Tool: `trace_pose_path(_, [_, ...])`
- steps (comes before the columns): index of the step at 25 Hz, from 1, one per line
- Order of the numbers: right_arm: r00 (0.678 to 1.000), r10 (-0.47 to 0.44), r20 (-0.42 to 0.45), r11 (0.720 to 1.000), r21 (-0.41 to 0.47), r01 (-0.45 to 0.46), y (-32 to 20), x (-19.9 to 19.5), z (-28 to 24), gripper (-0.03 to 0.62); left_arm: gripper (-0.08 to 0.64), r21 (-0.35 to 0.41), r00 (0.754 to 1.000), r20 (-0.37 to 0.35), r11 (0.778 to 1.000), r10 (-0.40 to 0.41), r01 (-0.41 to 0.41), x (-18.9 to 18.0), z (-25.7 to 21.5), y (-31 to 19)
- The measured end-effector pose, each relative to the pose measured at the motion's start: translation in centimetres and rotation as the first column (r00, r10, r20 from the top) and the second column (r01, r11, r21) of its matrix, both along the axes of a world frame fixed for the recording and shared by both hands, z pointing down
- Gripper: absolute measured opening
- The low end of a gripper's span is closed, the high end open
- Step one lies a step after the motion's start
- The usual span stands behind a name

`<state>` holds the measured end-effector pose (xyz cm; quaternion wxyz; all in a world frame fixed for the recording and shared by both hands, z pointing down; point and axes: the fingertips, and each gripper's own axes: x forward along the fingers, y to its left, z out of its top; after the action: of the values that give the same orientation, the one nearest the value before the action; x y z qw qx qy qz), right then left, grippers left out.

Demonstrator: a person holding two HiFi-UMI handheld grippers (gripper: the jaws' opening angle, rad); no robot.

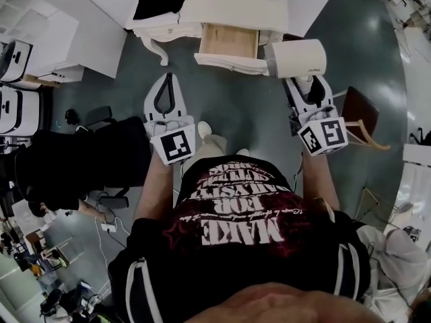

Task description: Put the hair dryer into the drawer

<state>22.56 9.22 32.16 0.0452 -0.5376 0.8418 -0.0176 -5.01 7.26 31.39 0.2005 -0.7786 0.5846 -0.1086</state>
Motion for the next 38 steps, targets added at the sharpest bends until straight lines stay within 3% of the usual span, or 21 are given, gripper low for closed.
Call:
trace_pose_path(1, [1.000, 0.002, -0.005, 1.000, 0.002, -0.001, 0.0, -0.2, 0.2, 0.241, 0.003, -0.002, 1.000, -0.020, 1.000, 0.013, -0.013, 0.1, 0.2, -0.2])
trace_pose_path(4, [1.000, 0.010, -0.005, 1.000, -0.001, -0.010, -0.3, -0.7, 0.4, 0.241, 0.003, -0.090, 0.974, -0.191, 0.986, 0.120, -0.139, 0.6, 1.0, -0.5])
trace_pose_path(6, [1.000, 0.015, -0.004, 1.000, -0.007, -0.015, -0.9, -1.1, 0.5, 0.241, 0.003, -0.114, 0.959, -0.231, 0.974, 0.166, -0.196, 0.5, 1.4, -1.2])
trace_pose_path(19, [0.992, 0.109, -0.065, 0.994, -0.015, -0.110, -7.4, -3.2, -0.3, 0.241, 0.003, -0.131, 0.921, -0.282, 0.940, 0.269, -0.315, -0.6, 1.2, -10.8])
trace_pose_path(38, [0.986, 0.159, -0.058, 0.986, -0.044, -0.161, -16.2, -7.8, 0.0, 0.241, 0.003, -0.169, 0.874, -0.329, 0.888, 0.358, -0.428, -3.6, 2.5, -20.7])
